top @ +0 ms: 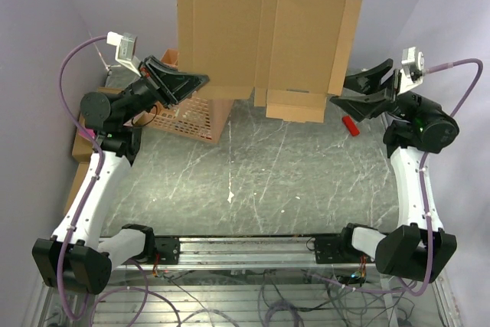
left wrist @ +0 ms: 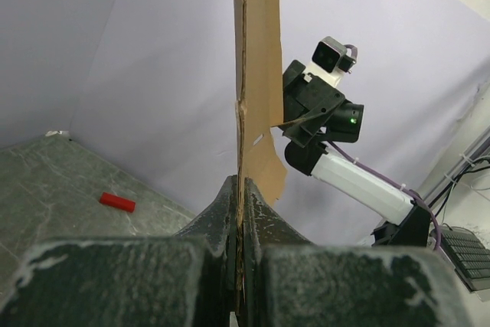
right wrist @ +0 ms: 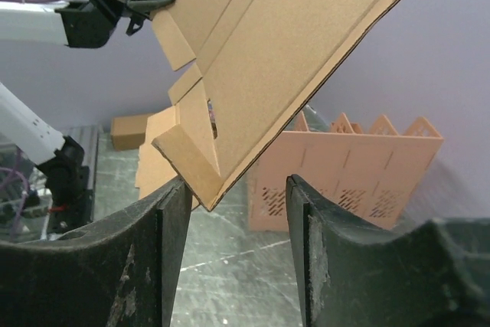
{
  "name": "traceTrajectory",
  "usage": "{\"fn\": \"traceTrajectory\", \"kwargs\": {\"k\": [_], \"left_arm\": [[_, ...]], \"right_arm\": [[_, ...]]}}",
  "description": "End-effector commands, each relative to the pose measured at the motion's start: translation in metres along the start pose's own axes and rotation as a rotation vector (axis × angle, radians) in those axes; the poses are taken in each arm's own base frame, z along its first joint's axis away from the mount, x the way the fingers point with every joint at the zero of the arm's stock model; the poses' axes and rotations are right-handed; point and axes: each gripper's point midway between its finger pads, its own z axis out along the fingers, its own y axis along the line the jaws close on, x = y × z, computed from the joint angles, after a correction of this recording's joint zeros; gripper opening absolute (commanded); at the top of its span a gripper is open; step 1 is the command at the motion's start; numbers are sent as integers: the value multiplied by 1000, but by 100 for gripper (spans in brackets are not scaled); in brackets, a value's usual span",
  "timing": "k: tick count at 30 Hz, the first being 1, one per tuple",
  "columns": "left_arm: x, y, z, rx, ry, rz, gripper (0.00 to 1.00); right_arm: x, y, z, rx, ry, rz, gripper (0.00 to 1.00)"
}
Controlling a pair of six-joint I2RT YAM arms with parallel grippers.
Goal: Fold the paper box
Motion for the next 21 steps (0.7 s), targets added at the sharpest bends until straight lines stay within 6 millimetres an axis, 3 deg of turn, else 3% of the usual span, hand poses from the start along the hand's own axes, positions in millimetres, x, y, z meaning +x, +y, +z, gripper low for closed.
{"fn": "traceTrajectory", "kwargs": {"k": [1, 13, 21], "left_arm": [[2, -11, 1, 46, 10, 25, 7], [0, -17, -2, 54, -20, 26, 7], [-2, -19, -1, 70, -33, 14, 7]], "right_arm": [[-6, 1, 5, 6, -65, 47, 49], [0, -14, 4, 76, -104, 123, 42], [2, -21, 4, 104, -109, 155, 27]]}}
